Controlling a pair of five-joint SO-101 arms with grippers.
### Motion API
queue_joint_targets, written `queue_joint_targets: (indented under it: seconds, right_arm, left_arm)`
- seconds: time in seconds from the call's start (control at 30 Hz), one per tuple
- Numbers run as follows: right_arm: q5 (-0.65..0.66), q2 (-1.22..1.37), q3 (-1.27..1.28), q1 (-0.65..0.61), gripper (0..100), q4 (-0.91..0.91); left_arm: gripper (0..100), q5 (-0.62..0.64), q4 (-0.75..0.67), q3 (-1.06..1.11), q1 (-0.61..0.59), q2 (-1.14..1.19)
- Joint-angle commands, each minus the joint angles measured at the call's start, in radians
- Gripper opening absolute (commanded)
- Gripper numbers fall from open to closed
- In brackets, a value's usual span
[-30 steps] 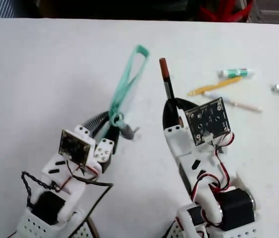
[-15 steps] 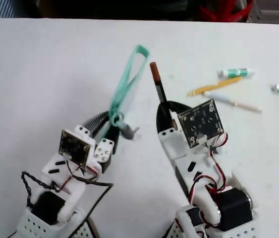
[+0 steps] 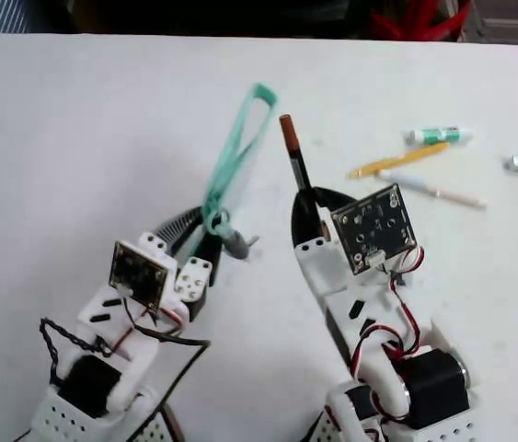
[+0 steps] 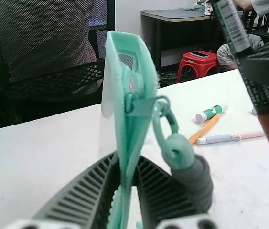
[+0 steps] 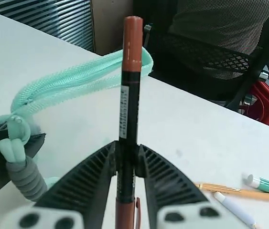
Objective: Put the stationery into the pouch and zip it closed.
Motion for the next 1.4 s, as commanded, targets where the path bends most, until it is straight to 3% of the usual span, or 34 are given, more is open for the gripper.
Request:
queue_joint_targets:
  seconds: [0.0,0.33,0.53,0.73,0.9,1.03,1.37]
  right_arm:
    - [-0.005,-0.005,-0.006,-0.010,1.8,-0.022]
    - [-0.003,-0.013,-0.018,-0.007,1.8,-0.028]
    - [-0.012,0.024,-0.157,-0.030,1.8,-0.087]
    - [-0.003,0.214,-0.364,-0.150,1.8,-0.205]
    - [-0.011,0.509,-0.546,-0.153,1.8,-0.364]
    - [-0.011,0.702,-0.660,-0.150,1.8,-0.383]
    - [-0.012,0.745,-0.594,-0.101,1.8,-0.464]
  left_arm:
    - [3,-0.012,0.000,-0.008,0.016,0.010]
    - [3,-0.012,-0.002,-0.009,0.016,0.008]
    - [3,-0.012,-0.014,-0.005,0.016,0.008]
    - [3,-0.012,-0.014,-0.005,0.008,0.008]
    - [3,-0.012,-0.014,-0.006,0.008,0.008]
    - [3,-0.012,-0.014,-0.006,0.008,0.008]
    - [3,-0.012,-0.014,-0.009,0.007,0.008]
